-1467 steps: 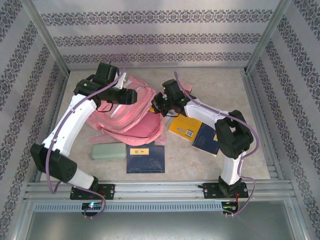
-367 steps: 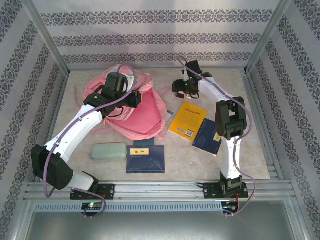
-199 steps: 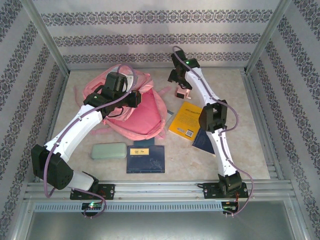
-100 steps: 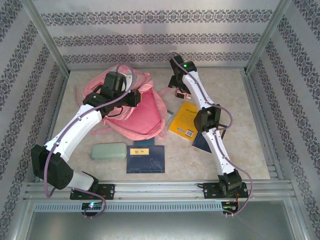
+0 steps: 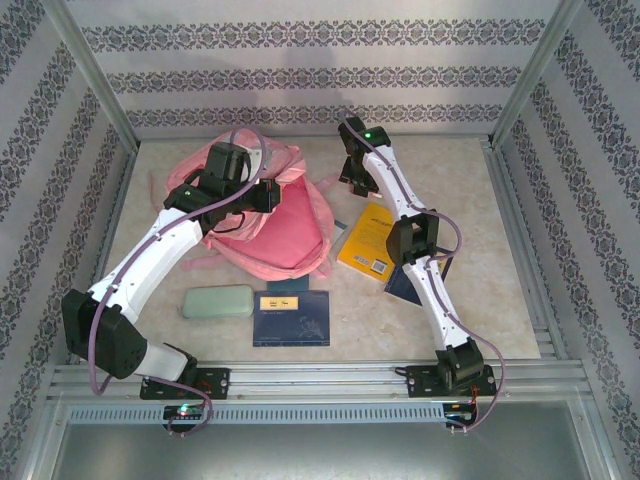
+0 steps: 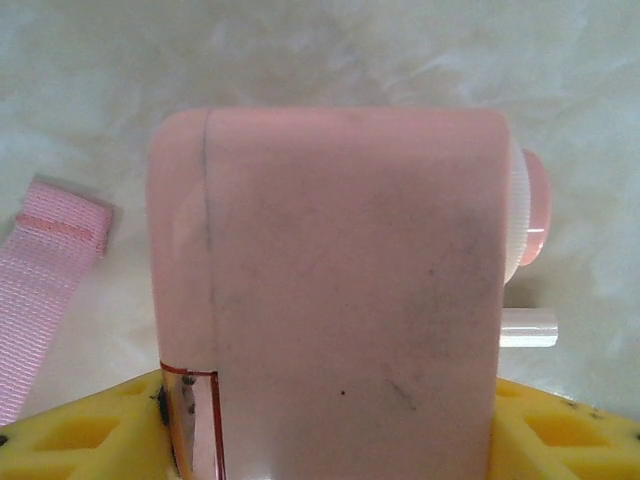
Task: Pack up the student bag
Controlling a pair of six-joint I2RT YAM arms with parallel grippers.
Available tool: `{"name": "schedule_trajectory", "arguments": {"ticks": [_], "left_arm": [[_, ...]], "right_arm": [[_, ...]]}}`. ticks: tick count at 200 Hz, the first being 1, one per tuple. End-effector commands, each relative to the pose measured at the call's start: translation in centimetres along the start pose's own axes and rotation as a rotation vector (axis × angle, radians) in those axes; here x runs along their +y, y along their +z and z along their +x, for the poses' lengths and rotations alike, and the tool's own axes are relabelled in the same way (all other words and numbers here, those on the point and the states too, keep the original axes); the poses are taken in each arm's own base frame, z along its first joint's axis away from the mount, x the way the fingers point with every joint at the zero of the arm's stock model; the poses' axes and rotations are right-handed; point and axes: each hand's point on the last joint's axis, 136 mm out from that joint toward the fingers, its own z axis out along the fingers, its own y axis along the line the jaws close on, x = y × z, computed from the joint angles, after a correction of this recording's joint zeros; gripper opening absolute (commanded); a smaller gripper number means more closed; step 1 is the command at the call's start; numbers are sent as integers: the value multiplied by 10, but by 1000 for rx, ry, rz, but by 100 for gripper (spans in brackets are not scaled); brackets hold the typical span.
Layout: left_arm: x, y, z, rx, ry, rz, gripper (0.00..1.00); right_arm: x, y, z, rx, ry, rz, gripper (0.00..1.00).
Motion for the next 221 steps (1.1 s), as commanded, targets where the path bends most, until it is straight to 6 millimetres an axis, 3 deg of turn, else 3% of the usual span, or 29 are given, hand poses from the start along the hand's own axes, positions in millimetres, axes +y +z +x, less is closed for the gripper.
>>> {"name": "schedule_trajectory", "arguments": {"ticks": [1,34,65,110,136,149,193,221], "left_arm": [[-2,-5,-26,-97,-5,26,0],[-3,-4,-27,-91,-11,36,0],[-5,-13,-34,-107,5,24,0],[-7,-34,-50,-121,13,-31,0],[-9,-48,-57,-132,2,-53,0],[-11,-52,-57,-130,-5,-51,0],[-13,-59,-51,-108,7,-55,0],[-14,-66,-50,-113,22,-59,0]], "right_arm": [[-4,-4,-3,-10,-21,7,59],[-3,-49,-19,-116,-80,-2,58],[0,-106,-29,-207,-147,-28,57],[15,-188,-11,-312,-293,-64,54],[16,-226,-7,-384,-353,-70,53],[15,-236,-6,-395,-373,-69,53],[-4,-243,6,-348,-442,6,56],[-35,-263,14,-359,-476,89,56]]}}
